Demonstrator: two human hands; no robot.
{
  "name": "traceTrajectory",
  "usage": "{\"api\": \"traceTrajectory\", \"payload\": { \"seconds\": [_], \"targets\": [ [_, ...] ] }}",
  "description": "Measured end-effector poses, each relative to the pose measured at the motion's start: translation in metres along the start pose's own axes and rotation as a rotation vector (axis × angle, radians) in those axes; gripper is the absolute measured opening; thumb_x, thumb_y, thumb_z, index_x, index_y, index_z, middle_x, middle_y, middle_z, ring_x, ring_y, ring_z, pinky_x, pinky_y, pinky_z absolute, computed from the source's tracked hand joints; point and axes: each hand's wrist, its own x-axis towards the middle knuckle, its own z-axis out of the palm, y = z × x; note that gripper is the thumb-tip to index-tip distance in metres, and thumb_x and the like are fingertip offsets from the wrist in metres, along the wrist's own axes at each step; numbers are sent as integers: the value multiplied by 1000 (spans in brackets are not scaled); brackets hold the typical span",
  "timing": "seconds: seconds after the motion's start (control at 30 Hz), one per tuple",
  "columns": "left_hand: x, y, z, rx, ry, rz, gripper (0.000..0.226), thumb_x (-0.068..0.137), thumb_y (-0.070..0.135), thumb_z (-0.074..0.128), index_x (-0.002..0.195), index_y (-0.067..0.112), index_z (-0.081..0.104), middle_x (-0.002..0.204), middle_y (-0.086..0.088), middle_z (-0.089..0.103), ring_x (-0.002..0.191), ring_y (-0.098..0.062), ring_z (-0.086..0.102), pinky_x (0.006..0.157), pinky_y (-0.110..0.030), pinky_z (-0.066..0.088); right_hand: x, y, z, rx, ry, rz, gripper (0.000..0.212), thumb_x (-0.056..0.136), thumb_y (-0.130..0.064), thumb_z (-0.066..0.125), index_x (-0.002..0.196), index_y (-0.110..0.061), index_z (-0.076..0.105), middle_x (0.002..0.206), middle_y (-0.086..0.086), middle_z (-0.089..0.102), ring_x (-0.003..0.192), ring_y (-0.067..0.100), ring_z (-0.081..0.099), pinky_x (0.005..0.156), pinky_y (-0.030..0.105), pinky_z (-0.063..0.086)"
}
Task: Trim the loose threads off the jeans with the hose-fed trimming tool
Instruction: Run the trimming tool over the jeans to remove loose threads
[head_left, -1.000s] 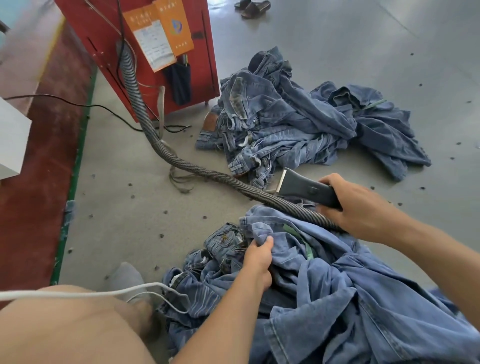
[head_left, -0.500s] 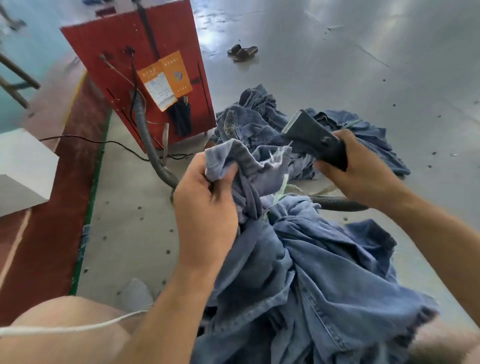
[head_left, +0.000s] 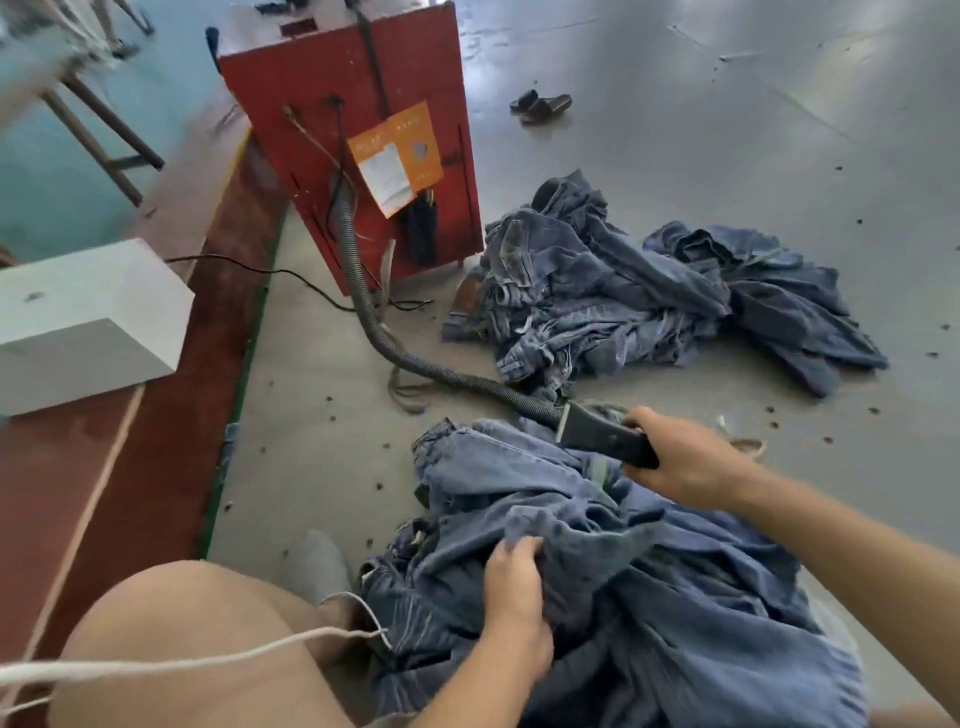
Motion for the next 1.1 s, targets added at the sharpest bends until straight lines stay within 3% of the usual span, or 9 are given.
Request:
{"api": "traceTrajectory", "payload": {
  "seconds": [0.1, 0.2, 0.37, 0.5, 0.6, 0.73, 0.87, 0.97, 1.1],
  "targets": [
    [17, 11, -13, -105, 456, 82, 32, 102, 20, 46, 131, 12, 59, 129, -17, 65, 109, -38, 64, 96, -55, 55, -1, 2, 24, -33, -95, 6, 31, 89, -35, 71, 108, -20, 51, 101, 2, 66, 90, 25, 63, 79, 39, 50],
    [38, 34, -36, -373, 629, 9, 43, 105, 14, 41, 147, 5, 41, 144, -24, 52, 119, -42, 58, 89, -46, 50, -3, 5, 43, -52, -139, -25, 35, 87, -43, 72, 103, -23, 49, 98, -1, 63, 87, 22, 60, 77, 37, 49],
    [47, 67, -44, -647, 386, -3, 40, 101, 44, 44, 109, 17, 72, 115, -14, 71, 104, -36, 64, 89, -45, 48, 3, 20, 43, -23, -157, -16, 39, 86, -51, 72, 105, -34, 43, 87, -8, 63, 75, 11, 61, 63, 27, 45],
    [43, 64, -30, -553, 150, 50, 49, 102, 45, 46, 98, 10, 81, 99, -19, 76, 89, -38, 75, 74, -46, 61, 9, 19, 39, 45, -142, 23, 49, 87, -35, 73, 113, -34, 31, 88, -2, 65, 71, 14, 61, 61, 28, 48],
    [33, 57, -20, -284, 70, 157, 41, 99, 42, 62, 119, 8, 71, 118, -18, 72, 110, -38, 71, 94, -51, 59, 12, 6, 23, 112, -31, -75, 46, 90, -32, 76, 104, -33, 32, 90, -2, 61, 70, 17, 59, 63, 39, 53],
    [19, 37, -20, 367, 348, 381, 40, 103, 46, 49, 139, 29, 58, 150, 1, 50, 146, -26, 32, 121, -52, 28, 9, -13, 1, 90, 112, -250, 30, 89, -39, 79, 103, -33, 53, 88, -19, 58, 76, -2, 56, 66, 29, 46],
    [2, 33, -20, 509, 322, 450, 31, 107, 40, 40, 126, 36, 65, 168, 5, 24, 153, -20, 7, 123, -49, 12, 1, -25, -10, 98, 137, -302, 32, 88, -48, 76, 113, -36, 59, 81, -26, 59, 77, -5, 59, 63, 15, 37],
    [-11, 32, -20, 585, 235, 494, 25, 102, 40, 55, 128, 38, 58, 166, 3, 25, 152, -21, 13, 125, -44, 17, -3, -32, -23, 113, 149, -303, 36, 84, -67, 60, 110, -43, 56, 75, -23, 62, 77, -5, 60, 60, 17, 44],
    [-24, 15, -16, 618, 26, 433, 92, 83, 47, 79, 149, 31, 17, 150, 12, 17, 140, -11, 25, 117, -31, 30, -4, -34, -42, 77, 90, -179, 33, 84, -69, 61, 93, -38, 55, 71, -9, 65, 63, 6, 61, 65, 35, 53]
  ]
}}
